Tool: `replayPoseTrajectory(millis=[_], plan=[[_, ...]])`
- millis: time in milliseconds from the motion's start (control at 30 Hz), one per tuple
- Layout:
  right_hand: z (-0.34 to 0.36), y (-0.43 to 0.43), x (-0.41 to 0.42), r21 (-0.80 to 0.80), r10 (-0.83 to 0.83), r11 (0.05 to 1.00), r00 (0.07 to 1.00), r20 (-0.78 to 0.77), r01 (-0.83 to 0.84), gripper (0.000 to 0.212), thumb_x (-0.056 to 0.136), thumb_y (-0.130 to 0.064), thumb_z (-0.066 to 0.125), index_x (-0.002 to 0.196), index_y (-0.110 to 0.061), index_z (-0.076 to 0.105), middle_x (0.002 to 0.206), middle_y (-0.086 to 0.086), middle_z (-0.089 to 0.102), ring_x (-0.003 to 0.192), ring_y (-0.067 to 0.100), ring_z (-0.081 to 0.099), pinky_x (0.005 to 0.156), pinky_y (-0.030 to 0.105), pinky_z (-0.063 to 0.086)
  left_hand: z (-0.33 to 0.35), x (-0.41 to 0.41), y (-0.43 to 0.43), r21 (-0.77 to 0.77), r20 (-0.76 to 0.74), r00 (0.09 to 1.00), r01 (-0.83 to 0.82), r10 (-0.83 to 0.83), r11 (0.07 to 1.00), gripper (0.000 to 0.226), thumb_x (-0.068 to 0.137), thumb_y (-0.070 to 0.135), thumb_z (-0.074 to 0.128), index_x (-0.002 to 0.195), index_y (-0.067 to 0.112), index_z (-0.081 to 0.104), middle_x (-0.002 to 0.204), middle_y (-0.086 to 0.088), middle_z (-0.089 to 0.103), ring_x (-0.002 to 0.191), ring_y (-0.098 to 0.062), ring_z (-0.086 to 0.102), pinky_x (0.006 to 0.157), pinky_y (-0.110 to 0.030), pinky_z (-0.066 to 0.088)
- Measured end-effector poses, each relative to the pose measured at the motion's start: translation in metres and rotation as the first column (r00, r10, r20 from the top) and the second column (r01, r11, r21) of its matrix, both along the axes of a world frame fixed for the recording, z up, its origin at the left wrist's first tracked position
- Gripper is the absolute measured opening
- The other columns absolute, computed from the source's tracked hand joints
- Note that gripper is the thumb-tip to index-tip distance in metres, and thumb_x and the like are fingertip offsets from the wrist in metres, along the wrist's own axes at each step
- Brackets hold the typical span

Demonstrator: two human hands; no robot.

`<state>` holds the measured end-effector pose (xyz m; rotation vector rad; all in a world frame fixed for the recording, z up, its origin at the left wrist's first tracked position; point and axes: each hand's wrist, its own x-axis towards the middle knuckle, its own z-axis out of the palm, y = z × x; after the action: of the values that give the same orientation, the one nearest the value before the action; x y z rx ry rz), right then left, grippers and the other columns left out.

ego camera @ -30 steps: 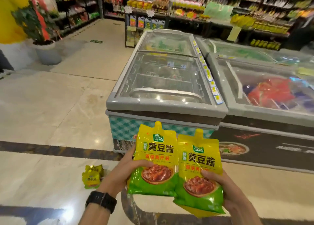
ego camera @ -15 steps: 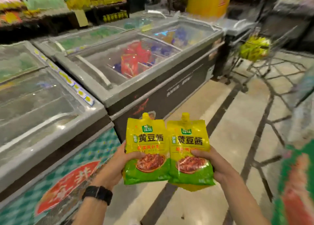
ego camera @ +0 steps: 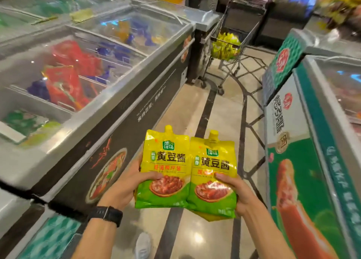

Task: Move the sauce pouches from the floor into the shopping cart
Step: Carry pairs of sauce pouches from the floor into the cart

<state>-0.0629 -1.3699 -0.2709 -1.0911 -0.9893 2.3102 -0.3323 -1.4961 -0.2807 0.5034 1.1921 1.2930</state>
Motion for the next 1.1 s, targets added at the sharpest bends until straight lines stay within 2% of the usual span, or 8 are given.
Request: replayPoseTrajectory(millis=[167, 333, 533, 633, 733, 867, 967, 1100], plan=[[0.001, 0.058, -0.018, -0.026, -0.114, 0.993, 0.993, 0.003, 0.114, 0.086, 0.040, -0.018, 0.099, 0.119, -0.006, 0.066, 0.122, 0.027, 0.065, 0.106, 0.046, 0.065, 0.084, 0.053, 0.057, -0.005, -0.032, 0.091, -0.033, 0.022, 0.994, 0.106, -0.105, 0.994, 0.099, 0.050, 0.010, 0.094, 0.138, 0.009, 0.050, 0.126, -0.020, 0.069, 0.116, -0.041, 0.065, 0.106, -0.061, 0.044], [-0.017, 0.131, -0.010, -0.010, -0.233, 0.972, 0.972, 0.024, 0.234, 0.092, 0.050, -0.017, 0.096, 0.132, -0.004, 0.056, 0.130, 0.028, 0.059, 0.117, 0.050, 0.058, 0.102, 0.065, 0.041, -0.015, -0.034, 0.202, -0.053, 0.010, 0.971, 0.241, -0.241, 0.969, 0.095, 0.050, 0.009, 0.092, 0.135, 0.015, 0.051, 0.126, -0.020, 0.069, 0.115, -0.043, 0.065, 0.103, -0.064, 0.046], [-0.046, 0.253, 0.007, -0.043, -0.346, 0.936, 0.937, 0.043, 0.348, 0.096, 0.045, -0.015, 0.097, 0.131, -0.004, 0.056, 0.127, 0.028, 0.062, 0.115, 0.050, 0.059, 0.103, 0.066, 0.040, -0.022, -0.013, 0.351, -0.104, -0.053, 0.946, 0.312, -0.319, 0.944, 0.076, 0.054, 0.002, 0.083, 0.123, 0.017, 0.056, 0.110, -0.011, 0.077, 0.098, -0.029, 0.075, 0.075, -0.037, 0.062], [-0.048, 0.324, 0.013, -0.040, -0.384, 0.922, 0.923, 0.042, 0.385, 0.096, 0.044, -0.017, 0.098, 0.130, -0.003, 0.057, 0.126, 0.028, 0.062, 0.115, 0.049, 0.060, 0.103, 0.064, 0.042, -0.018, -0.008, 0.426, -0.111, -0.067, 0.932, 0.348, -0.357, 0.931, 0.100, 0.033, 0.023, 0.100, 0.124, 0.016, 0.058, 0.112, -0.011, 0.076, 0.102, -0.030, 0.073, 0.084, -0.041, 0.059], [-0.040, 0.398, 0.015, -0.035, -0.384, 0.922, 0.922, 0.046, 0.386, 0.096, 0.039, -0.019, 0.099, 0.126, -0.005, 0.060, 0.121, 0.025, 0.066, 0.109, 0.045, 0.064, 0.092, 0.056, 0.053, -0.020, -0.007, 0.498, -0.129, -0.084, 0.929, 0.348, -0.360, 0.929, 0.105, 0.036, 0.028, 0.100, 0.131, 0.015, 0.055, 0.119, -0.013, 0.074, 0.108, -0.034, 0.071, 0.098, -0.052, 0.052], [-0.034, 0.496, 0.009, -0.026, -0.377, 0.926, 0.926, 0.025, 0.377, 0.095, 0.037, -0.019, 0.099, 0.123, -0.005, 0.061, 0.119, 0.024, 0.068, 0.105, 0.042, 0.067, 0.078, 0.046, 0.059, -0.028, -0.013, 0.592, -0.148, -0.107, 0.935, 0.322, -0.339, 0.935, 0.107, 0.034, 0.025, 0.098, 0.131, 0.014, 0.055, 0.114, -0.014, 0.075, 0.102, -0.036, 0.073, 0.090, -0.051, 0.056], [-0.040, 0.574, -0.001, -0.015, -0.367, 0.929, 0.928, 0.063, 0.369, 0.099, 0.041, -0.019, 0.099, 0.129, -0.004, 0.057, 0.122, 0.025, 0.066, 0.110, 0.044, 0.064, 0.090, 0.054, 0.054, -0.034, -0.022, 0.666, -0.137, -0.116, 0.925, 0.346, -0.361, 0.928, 0.093, 0.047, 0.021, 0.090, 0.133, 0.013, 0.054, 0.118, -0.012, 0.074, 0.105, -0.034, 0.072, 0.082, -0.042, 0.058], [-0.047, 0.674, -0.015, -0.023, -0.407, 0.911, 0.906, 0.112, 0.412, 0.095, 0.038, -0.019, 0.100, 0.124, -0.007, 0.062, 0.121, 0.025, 0.067, 0.110, 0.044, 0.064, 0.098, 0.058, 0.048, -0.039, -0.033, 0.777, -0.107, -0.122, 0.919, 0.364, -0.375, 0.925, 0.098, 0.040, 0.027, 0.094, 0.129, 0.015, 0.056, 0.114, -0.009, 0.076, 0.101, -0.030, 0.074, 0.074, -0.034, 0.061]])
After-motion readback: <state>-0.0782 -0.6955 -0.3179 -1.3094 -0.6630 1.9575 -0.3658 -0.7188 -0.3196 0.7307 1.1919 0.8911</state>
